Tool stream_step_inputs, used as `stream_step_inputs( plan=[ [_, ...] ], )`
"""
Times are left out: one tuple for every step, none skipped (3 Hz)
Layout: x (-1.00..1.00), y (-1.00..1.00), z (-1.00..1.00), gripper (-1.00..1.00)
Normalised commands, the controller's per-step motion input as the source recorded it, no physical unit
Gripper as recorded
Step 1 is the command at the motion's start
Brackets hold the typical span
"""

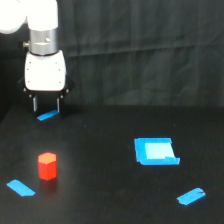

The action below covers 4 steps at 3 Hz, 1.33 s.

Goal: Pick up the red object from the table

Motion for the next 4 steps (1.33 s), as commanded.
stream_step_inputs(
  plan=[
    [-0.01,-0.24,0.08,0.99],
    [-0.03,-0.22,0.09,0.99],
    [0.0,-0.4,0.01,0.99],
    [-0.02,-0.61,-0.09,1.0]
  ],
)
